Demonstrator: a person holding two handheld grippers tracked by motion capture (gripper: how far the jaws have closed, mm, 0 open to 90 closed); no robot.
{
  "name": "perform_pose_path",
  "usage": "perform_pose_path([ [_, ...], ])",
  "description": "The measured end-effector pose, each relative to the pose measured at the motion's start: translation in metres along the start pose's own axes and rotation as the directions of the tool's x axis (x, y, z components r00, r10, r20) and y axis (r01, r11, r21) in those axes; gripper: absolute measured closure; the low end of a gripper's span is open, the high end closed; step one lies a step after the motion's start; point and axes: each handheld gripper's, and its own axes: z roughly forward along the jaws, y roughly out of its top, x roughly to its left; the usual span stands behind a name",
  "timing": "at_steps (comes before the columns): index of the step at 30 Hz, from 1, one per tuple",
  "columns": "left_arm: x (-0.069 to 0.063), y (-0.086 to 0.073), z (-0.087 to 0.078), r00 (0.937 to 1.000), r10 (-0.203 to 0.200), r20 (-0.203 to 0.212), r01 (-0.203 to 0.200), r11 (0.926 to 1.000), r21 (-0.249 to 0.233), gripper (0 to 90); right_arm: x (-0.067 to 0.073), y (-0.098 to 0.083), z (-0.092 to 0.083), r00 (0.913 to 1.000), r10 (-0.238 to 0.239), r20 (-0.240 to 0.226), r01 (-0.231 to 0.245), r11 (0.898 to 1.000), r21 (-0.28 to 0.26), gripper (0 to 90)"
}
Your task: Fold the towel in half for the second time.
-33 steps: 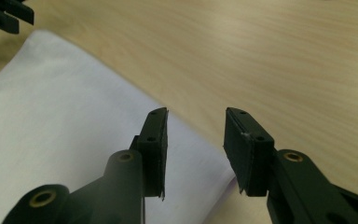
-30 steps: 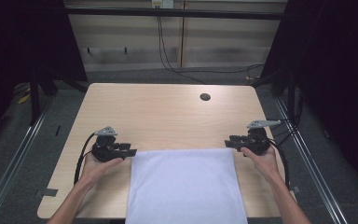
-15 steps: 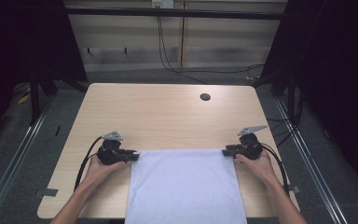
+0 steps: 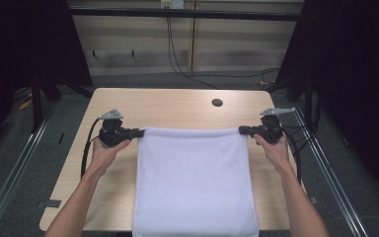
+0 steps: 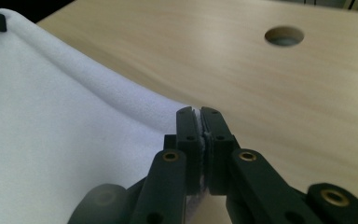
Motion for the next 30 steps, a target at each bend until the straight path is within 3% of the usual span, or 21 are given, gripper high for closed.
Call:
perform_pose_path([
  [6,0.003,0.023,0.0,0.9999,0.01,-0.007,-0.011,0.9985,-0.053,86.2,-0.006,0.026,-0.006,0.9995,-0.011,0.031,0.013,0.998,-0.057,87.0],
  [10,-0.009,0.028,-0.011,0.9979,0.062,0.019,-0.06,0.9951,-0.078,86.2,-0.004,0.033,-0.019,0.9997,-0.026,0.002,0.026,0.993,-0.119,87.1],
  [12,-0.017,0.025,-0.023,0.9956,0.088,0.031,-0.084,0.9909,-0.105,86.1,0.001,0.03,-0.028,0.9985,-0.053,-0.009,0.052,0.991,-0.125,87.2],
  [13,-0.019,0.021,-0.03,0.9961,0.077,0.042,-0.071,0.9894,-0.126,86.1,0.005,0.027,-0.034,0.9975,-0.069,-0.014,0.067,0.989,-0.128,87.2],
  [16,-0.031,0.012,-0.043,0.9918,0.116,0.053,-0.11,0.9885,-0.104,86.1,0.018,0.015,-0.054,0.9931,-0.108,-0.046,0.1,0.984,-0.145,87.1],
  [18,-0.042,0.003,-0.053,0.9884,0.118,0.095,-0.106,0.9859,-0.13,86.1,0.029,0.007,-0.068,0.9897,-0.13,-0.061,0.119,0.98,-0.159,87.2],
  [21,-0.06,-0.014,-0.066,0.9831,0.14,0.118,-0.126,0.9842,-0.125,86.1,0.047,-0.009,-0.084,0.9833,-0.165,-0.077,0.153,0.978,-0.141,87.2],
  [23,-0.069,-0.03,-0.072,0.9792,0.151,0.135,-0.137,0.9844,-0.11,85.9,0.059,-0.023,-0.092,0.9797,-0.181,-0.085,0.17,0.978,-0.124,87.1],
  [27,-0.084,-0.067,-0.083,0.9714,0.135,0.195,-0.121,0.9892,-0.082,85.6,0.078,-0.059,-0.105,0.9745,-0.184,-0.128,0.17,0.979,-0.114,87.1],
  [30,-0.095,-0.09,-0.084,0.9632,0.144,0.227,-0.145,0.9894,-0.014,85.0,0.092,-0.086,-0.109,0.972,-0.172,-0.16,0.163,0.984,-0.067,86.7],
])
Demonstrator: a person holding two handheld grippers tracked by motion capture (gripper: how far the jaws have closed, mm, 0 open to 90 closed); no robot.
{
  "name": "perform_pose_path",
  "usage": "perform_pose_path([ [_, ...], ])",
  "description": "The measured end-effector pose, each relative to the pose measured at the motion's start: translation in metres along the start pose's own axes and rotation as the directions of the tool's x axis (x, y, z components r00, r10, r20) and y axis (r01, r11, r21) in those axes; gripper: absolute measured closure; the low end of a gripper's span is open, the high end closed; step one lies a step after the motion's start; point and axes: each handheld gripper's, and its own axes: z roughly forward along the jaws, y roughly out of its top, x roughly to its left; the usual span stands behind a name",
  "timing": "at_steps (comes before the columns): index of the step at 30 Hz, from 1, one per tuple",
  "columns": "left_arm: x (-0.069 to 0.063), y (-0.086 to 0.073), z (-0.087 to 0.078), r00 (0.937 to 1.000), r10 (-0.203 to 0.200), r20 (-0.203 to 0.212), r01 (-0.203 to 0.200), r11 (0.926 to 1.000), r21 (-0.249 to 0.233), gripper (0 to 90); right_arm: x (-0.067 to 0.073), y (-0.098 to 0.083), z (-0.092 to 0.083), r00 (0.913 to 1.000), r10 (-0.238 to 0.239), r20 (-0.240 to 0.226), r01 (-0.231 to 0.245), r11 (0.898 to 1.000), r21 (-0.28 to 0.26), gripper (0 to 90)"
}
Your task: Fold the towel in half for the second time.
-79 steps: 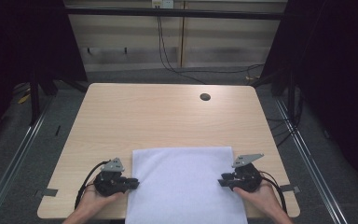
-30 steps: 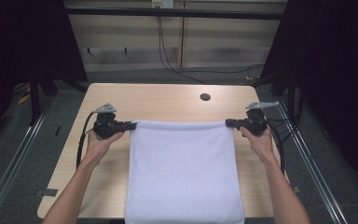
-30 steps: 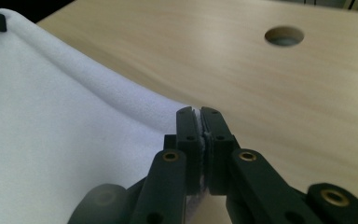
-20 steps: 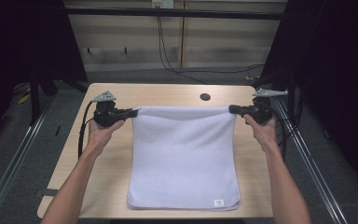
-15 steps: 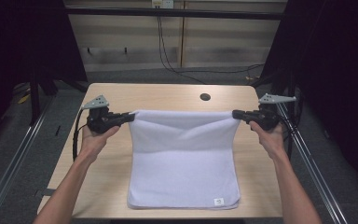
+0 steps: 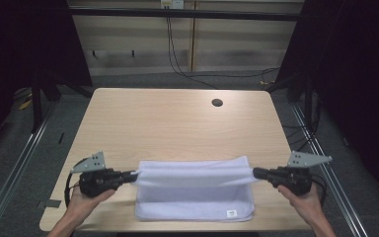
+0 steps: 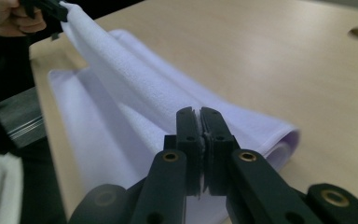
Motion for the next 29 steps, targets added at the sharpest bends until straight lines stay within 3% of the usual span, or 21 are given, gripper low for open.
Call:
perform_pose_path([
  [3,-0.005,-0.02,0.006,0.9973,-0.009,0.073,0.004,0.9975,0.071,81.6,0.014,-0.023,0.001,0.9999,-0.006,-0.013,0.007,0.997,0.083,84.2],
  [5,-0.004,-0.032,0.013,0.9917,-0.019,0.127,0.0,0.989,0.148,78.7,0.022,-0.037,0.003,0.9987,-0.029,-0.042,0.035,0.988,0.151,82.4],
  [6,-0.005,-0.034,0.015,0.9895,-0.016,0.143,-0.009,0.9851,0.172,77.9,0.025,-0.045,0.005,0.9973,-0.014,-0.072,0.026,0.985,0.173,80.5],
  [7,-0.007,-0.035,0.016,0.9871,-0.017,0.159,-0.015,0.9797,0.2,77.0,0.027,-0.049,0.005,0.9973,-0.016,-0.071,0.029,0.981,0.192,78.3],
  [12,-0.012,-0.04,0.011,0.9818,-0.017,0.189,-0.026,0.9744,0.224,69.2,0.035,-0.066,0.0,0.9933,0.01,-0.115,0.016,0.974,0.226,70.3],
  [13,-0.013,-0.041,0.009,0.9817,-0.028,0.188,-0.013,0.9775,0.211,67.1,0.035,-0.065,-0.002,0.9938,0.013,-0.111,0.011,0.977,0.214,68.8],
  [15,-0.014,-0.039,0.004,0.9874,-0.037,0.154,0.009,0.9845,0.175,57.1,0.032,-0.063,-0.007,0.9942,0.04,-0.1,-0.025,0.989,0.146,63.9],
  [17,-0.011,-0.034,0.001,0.993,-0.049,0.108,0.036,0.9925,0.117,52.8,0.025,-0.058,-0.011,0.9959,0.073,-0.054,-0.068,0.994,0.083,59.9],
  [19,-0.003,-0.026,-0.002,0.9964,-0.077,0.036,0.075,0.9964,0.039,46.5,0.018,-0.052,-0.012,0.9959,0.084,0.034,-0.085,0.996,0.028,54.7],
  [20,0.0,-0.023,-0.004,0.9961,-0.089,0.005,0.089,0.996,0.01,45.3,0.013,-0.048,-0.012,0.9903,0.109,0.086,-0.109,0.994,-0.011,49.5],
  [23,0.015,-0.019,-0.007,0.9896,-0.122,-0.076,0.119,0.9918,-0.046,39.8,0.002,-0.04,-0.008,0.9785,0.139,0.152,-0.129,0.989,-0.076,42.2],
  [24,0.021,-0.02,-0.009,0.9829,-0.15,-0.108,0.143,0.9875,-0.066,39.2,-0.002,-0.038,-0.008,0.9756,0.145,0.165,-0.13,0.986,-0.102,40.4],
  [26,0.033,-0.026,-0.012,0.962,-0.23,-0.147,0.217,0.9708,-0.103,34.9,-0.009,-0.037,-0.005,0.9616,0.166,0.219,-0.138,0.981,-0.138,37.2],
  [28,0.036,-0.03,-0.015,0.9524,-0.233,-0.197,0.217,0.9711,-0.098,31.8,-0.014,-0.042,-0.002,0.9586,0.173,0.226,-0.144,0.98,-0.138,36.9],
  [29,0.038,-0.034,-0.016,0.9468,-0.251,-0.201,0.236,0.9669,-0.098,29.4,-0.016,-0.044,0.0,0.957,0.17,0.235,-0.145,0.982,-0.12,36.1],
])
